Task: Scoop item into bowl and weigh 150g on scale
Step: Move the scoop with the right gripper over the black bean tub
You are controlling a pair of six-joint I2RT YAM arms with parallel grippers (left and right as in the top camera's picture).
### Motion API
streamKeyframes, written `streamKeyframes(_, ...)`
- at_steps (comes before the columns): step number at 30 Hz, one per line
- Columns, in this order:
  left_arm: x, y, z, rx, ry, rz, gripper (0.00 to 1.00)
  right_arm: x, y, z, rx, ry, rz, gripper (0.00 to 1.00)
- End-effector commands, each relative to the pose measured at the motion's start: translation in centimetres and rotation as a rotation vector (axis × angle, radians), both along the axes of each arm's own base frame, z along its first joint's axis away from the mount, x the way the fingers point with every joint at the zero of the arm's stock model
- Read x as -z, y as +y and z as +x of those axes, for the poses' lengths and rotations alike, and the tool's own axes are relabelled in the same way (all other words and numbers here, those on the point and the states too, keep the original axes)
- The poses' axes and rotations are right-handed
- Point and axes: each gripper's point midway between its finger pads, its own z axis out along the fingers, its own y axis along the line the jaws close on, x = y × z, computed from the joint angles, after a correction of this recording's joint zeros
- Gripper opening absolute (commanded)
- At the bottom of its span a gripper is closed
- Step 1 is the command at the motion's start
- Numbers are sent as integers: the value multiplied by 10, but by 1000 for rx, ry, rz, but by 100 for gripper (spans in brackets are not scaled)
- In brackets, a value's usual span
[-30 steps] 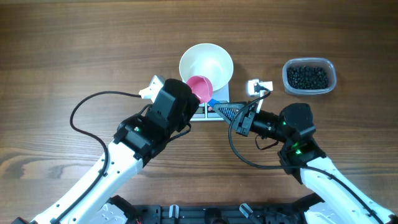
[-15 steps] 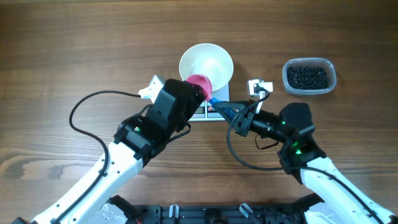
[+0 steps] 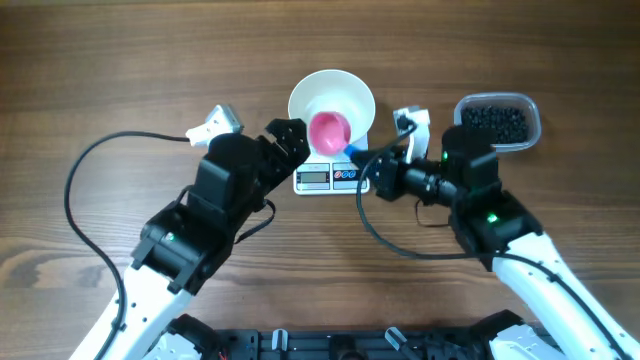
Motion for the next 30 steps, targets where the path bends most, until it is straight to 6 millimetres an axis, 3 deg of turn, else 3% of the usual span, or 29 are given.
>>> streamKeyframes(1,0,4,0,43,-36,88,100,-42,-3,6,4,-119,-29,5)
streamKeyframes(19,1,6,0,36,-35,94,100,-81,-65,-4,151,-147,19,4)
streamKeyframes(22,3,7,-1,36,-28,97,100,-88,-78,-7,170,-221,-26,5)
streamKeyframes(26,8,7,-4,43,-5,102,100,-79,-116,1,354,-220,-139,4)
streamKeyframes(28,10,5,-6,57,5,104,61,-71,-138,2,459,-208,-212,4)
streamKeyframes(30,9,5,-5,72,-7,123,28,-71,-147,0,490,-224,-253,4)
